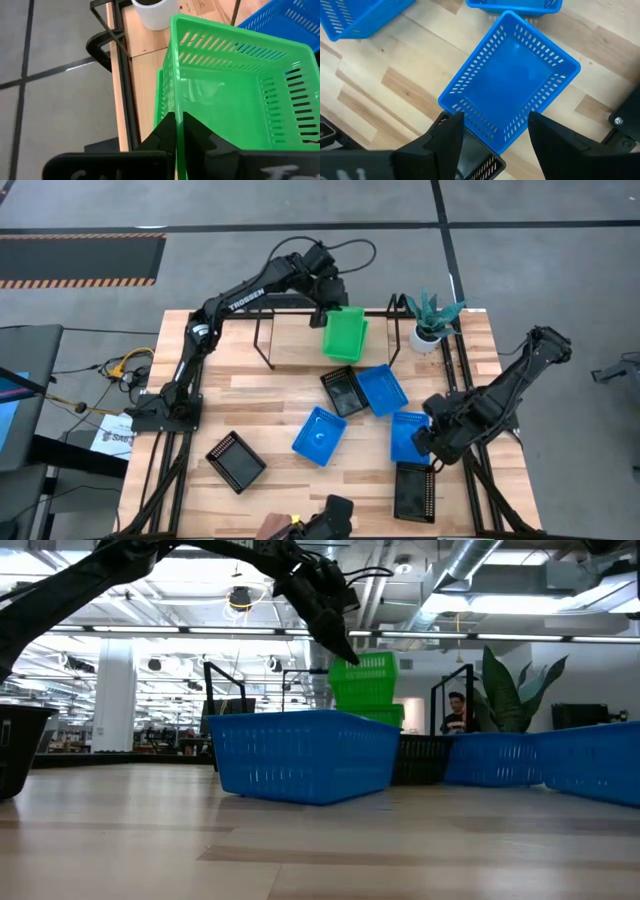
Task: Stack baskets on shelf by color
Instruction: Stack the green bin on top of the other green bin on the shelf, then put the top black bin on the shelf
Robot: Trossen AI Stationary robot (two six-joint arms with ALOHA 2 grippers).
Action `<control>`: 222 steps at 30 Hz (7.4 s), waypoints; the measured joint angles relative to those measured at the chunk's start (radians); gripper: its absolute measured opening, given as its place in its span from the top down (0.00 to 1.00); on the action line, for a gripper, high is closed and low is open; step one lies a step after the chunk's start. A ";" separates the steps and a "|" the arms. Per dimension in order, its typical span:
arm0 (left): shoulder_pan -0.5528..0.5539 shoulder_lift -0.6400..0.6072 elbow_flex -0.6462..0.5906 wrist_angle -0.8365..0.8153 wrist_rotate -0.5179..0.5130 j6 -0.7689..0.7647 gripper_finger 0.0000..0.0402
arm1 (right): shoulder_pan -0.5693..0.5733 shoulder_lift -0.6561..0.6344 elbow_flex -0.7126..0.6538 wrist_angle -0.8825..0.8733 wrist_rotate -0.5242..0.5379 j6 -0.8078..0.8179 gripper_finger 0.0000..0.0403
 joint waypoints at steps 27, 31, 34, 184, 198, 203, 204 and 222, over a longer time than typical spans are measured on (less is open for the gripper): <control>-0.028 0.000 0.000 0.032 0.003 0.152 0.69 | -0.009 0.000 0.000 0.015 -0.001 0.000 0.39; -0.027 0.000 0.000 0.055 0.001 0.151 0.64 | -0.009 0.000 0.000 0.015 -0.002 0.000 0.39; -0.027 0.000 0.000 0.065 -0.002 0.148 0.63 | -0.009 0.000 0.000 0.015 -0.002 0.000 0.39; -0.298 -0.048 -0.524 0.126 -0.260 -0.745 0.39 | -0.005 0.000 0.000 0.017 0.048 -0.026 0.39; -0.304 -0.049 -0.580 0.183 -0.322 -0.762 0.67 | -0.005 0.000 0.000 0.019 0.045 -0.026 0.39; -0.295 -0.049 -0.580 0.182 -0.321 -0.768 0.92 | -0.005 0.000 0.000 0.019 0.045 -0.021 0.39; -0.292 -0.049 -0.580 0.181 -0.313 -0.770 0.96 | -0.005 0.000 0.000 0.019 0.045 -0.020 0.39; -0.263 -0.184 -0.580 0.051 -0.204 -0.822 1.00 | -0.005 0.000 0.000 0.005 0.072 -0.029 0.39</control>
